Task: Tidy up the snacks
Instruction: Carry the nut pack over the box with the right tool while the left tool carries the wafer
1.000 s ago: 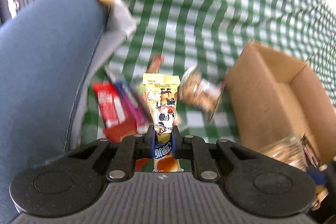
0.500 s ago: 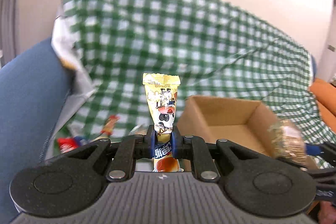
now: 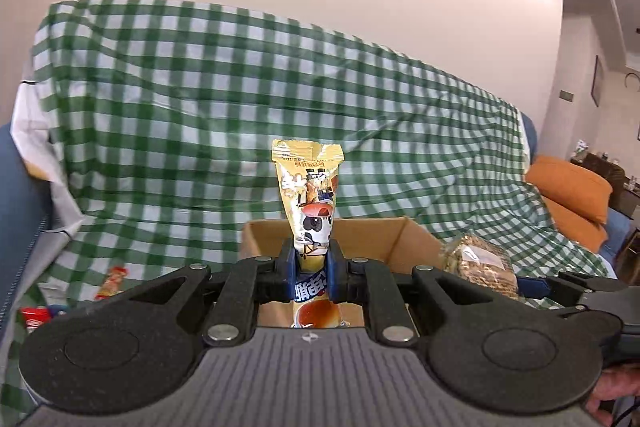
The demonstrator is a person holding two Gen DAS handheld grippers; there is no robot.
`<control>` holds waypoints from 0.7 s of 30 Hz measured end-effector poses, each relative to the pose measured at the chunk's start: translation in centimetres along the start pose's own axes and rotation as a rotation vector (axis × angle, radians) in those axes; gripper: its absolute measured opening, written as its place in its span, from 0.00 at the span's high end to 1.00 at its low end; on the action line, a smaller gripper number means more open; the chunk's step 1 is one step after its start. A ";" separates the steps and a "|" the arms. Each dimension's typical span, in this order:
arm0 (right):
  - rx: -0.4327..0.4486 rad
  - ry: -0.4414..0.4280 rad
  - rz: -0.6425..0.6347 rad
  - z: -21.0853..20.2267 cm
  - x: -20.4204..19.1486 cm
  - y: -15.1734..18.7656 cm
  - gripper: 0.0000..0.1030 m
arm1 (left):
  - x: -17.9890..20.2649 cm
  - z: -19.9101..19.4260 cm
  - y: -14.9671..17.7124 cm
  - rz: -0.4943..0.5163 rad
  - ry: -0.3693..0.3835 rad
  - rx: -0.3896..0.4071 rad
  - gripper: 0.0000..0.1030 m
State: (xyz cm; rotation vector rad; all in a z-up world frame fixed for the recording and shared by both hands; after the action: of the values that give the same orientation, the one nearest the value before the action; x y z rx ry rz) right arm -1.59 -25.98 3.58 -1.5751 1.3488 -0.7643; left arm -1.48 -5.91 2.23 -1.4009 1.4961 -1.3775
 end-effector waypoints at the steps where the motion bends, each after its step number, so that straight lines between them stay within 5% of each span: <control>1: 0.002 0.010 0.001 0.0 0.2 0.0 0.21 | 0.3 0.2 0.0 0.001 0.007 0.000 0.85; 21: -0.006 0.121 0.022 0.0 1.3 0.5 0.21 | 3.0 2.8 1.0 -0.001 0.101 -0.014 0.85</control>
State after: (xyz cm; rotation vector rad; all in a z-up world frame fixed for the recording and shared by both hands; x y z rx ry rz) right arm -1.48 -27.28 2.95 -1.5369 1.4540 -0.8552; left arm 0.24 -9.65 1.18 -1.3584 1.5727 -1.4599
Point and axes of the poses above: each gripper's, at about its wrist camera, not at the fingertips, and z roughly the way its jaws point, x to its right, y to its underside, the point moved 5 cm from there along z, roughly the way its jaws point, and after that the axes turned 7 degrees about x, right-handed, at the moved point
